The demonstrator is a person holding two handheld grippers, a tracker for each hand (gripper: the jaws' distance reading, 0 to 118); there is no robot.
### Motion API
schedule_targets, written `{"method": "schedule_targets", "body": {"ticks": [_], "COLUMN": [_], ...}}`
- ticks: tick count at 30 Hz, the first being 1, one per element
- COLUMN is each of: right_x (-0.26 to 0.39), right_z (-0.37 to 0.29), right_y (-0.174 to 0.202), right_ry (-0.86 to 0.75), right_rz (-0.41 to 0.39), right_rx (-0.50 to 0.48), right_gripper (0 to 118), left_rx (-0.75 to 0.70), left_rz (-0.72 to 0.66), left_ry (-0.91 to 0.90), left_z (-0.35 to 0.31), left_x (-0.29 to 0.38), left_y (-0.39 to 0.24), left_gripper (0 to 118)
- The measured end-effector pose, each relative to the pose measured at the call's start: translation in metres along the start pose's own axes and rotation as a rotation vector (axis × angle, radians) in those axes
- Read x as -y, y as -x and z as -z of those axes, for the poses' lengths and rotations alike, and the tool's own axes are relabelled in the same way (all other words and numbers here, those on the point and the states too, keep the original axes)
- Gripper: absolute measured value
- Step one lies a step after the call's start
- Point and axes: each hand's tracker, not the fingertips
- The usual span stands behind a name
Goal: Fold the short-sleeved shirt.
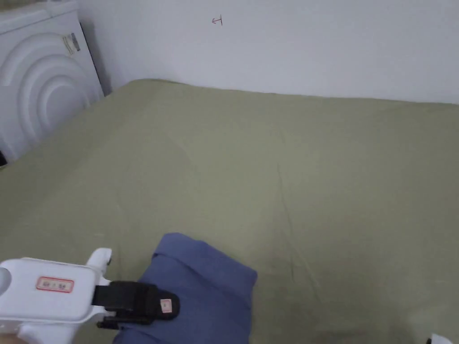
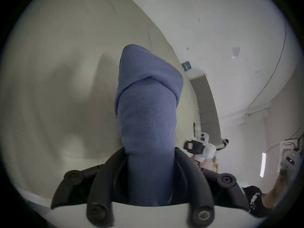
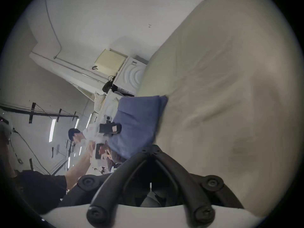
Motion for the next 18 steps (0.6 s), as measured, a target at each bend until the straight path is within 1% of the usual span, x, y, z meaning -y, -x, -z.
{"method": "schedule_targets", "body": {"ticks": [3,5,6,8,9,10,12,13,14,15,16,18], "right_x": [0.004,0.009,0.012,0.020,0.024,0.029,0.038,0.041,0.044,0.044,0.045,0.044], "right_z": [0.006,0.012,0.015,0.022,0.025,0.027,0.031,0.031,0.030,0.026,0.023,0.019], "right_y": [0.021,0.030,0.034,0.039,0.042,0.044,0.047,0.048,0.049,0.047,0.047,0.050], "right_ry": [-0.003,0.006,0.014,0.038,0.053,0.056,0.073,0.074,0.075,0.068,0.067,0.068], "right_rz": [-0.040,-0.049,-0.054,-0.063,-0.075,-0.077,-0.068,-0.062,-0.058,-0.052,-0.051,-0.042], "right_rx": [0.001,0.000,0.006,0.034,0.065,0.074,0.094,0.096,0.099,0.103,0.102,0.107], "right_gripper": [1,1,1,1,1,1,1,1,1,1,1,1], "left_rx": [-0.079,-0.112,-0.136,-0.190,-0.196,-0.253,-0.304,-0.320,-0.295,-0.245,-0.195,-0.219], "left_rz": [-0.001,-0.021,-0.037,-0.086,-0.103,-0.155,-0.217,-0.243,-0.248,-0.268,-0.258,-0.215], "left_ry": [-0.045,-0.039,-0.027,0.001,0.012,0.025,0.050,0.029,0.021,-0.027,-0.075,-0.067], "left_z": [-0.080,-0.116,-0.134,-0.155,-0.160,-0.167,-0.170,-0.167,-0.164,-0.161,-0.160,-0.172], "left_x": [-0.023,-0.039,-0.044,-0.051,-0.053,-0.052,-0.050,-0.046,-0.041,-0.035,-0.032,-0.026], "left_y": [0.021,0.042,0.063,0.089,0.104,0.127,0.156,0.167,0.174,0.178,0.178,0.169], "left_gripper": [31,31,31,31,31,31,31,31,31,31,31,31]}}
